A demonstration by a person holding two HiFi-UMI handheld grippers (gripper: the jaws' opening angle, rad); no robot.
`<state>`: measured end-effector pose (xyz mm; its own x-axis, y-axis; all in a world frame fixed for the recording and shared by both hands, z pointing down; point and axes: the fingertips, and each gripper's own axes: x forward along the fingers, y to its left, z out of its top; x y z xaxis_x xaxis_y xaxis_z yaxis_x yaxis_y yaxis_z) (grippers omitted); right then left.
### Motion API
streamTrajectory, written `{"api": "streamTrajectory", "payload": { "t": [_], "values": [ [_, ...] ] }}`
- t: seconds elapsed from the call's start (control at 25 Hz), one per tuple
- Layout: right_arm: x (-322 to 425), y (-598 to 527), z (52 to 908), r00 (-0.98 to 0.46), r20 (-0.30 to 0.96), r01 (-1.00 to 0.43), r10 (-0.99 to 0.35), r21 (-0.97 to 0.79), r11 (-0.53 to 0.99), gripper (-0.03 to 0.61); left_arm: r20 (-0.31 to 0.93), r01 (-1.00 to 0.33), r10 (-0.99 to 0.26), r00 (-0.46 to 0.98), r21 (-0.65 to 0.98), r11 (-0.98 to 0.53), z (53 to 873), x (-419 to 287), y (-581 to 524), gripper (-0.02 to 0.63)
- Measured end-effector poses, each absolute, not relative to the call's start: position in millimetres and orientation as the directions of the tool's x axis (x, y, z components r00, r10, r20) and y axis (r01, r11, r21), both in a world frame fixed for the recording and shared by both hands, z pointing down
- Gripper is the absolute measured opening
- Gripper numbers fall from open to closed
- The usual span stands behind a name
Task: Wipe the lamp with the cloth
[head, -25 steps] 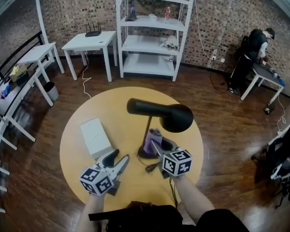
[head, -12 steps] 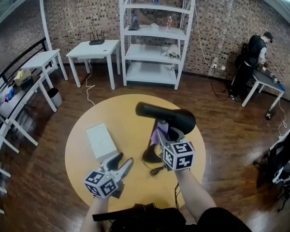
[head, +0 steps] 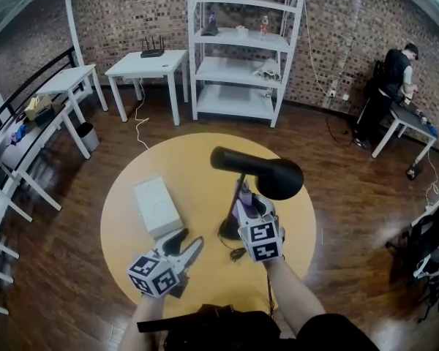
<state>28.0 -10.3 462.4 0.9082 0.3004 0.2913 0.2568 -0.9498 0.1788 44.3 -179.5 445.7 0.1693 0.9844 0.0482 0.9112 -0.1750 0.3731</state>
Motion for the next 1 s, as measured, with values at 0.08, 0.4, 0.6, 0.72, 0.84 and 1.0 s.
{"api": "streamTrajectory", "payload": {
  "t": [0.08, 0.4, 0.6, 0.72, 0.84, 1.0],
  "values": [
    [26.5, -11.7, 480.5, 0.91, 0.304, 0.246, 0.283, 0.156, -0.957, 0.098, 0.062, 0.907, 0.983, 0.176, 0.377, -0.186, 449.3, 44.9, -181.1, 0.213],
    [27.0, -19.8, 571.1, 0.87, 0.446, 0.182, 0.211, 0.109, -0.977, 0.098, 0.105, 0.888, 0.974, 0.202, 0.4, -0.227, 466.1, 54.7, -185.6, 0.213],
    [24.1, -29.9, 639.8, 0.8, 0.578, 0.126, 0.159, 0.098, -0.987, 0.098, 0.126, 0.878, 0.97, 0.208, 0.412, -0.242, 472.9, 58.9, -182.9, 0.213],
    [22.3, -30.2, 665.2, 0.76, 0.635, 0.102, 0.137, 0.091, -0.991, 0.098, 0.138, 0.876, 0.968, 0.212, 0.412, -0.25, 474.7, 58.6, -181.3, 0.213],
    [22.9, -36.5, 686.9, 0.718, 0.687, 0.077, 0.11, 0.079, -0.994, 0.098, 0.153, 0.876, 0.964, 0.218, 0.404, -0.263, 479.2, 59.5, -184.9, 0.213],
    [18.8, -39.5, 723.5, 0.659, 0.743, 0.073, 0.119, 0.095, -0.993, 0.098, 0.163, 0.872, 0.96, 0.229, 0.403, -0.277, 481.2, 60.9, -189.9, 0.213]
  ]
}}
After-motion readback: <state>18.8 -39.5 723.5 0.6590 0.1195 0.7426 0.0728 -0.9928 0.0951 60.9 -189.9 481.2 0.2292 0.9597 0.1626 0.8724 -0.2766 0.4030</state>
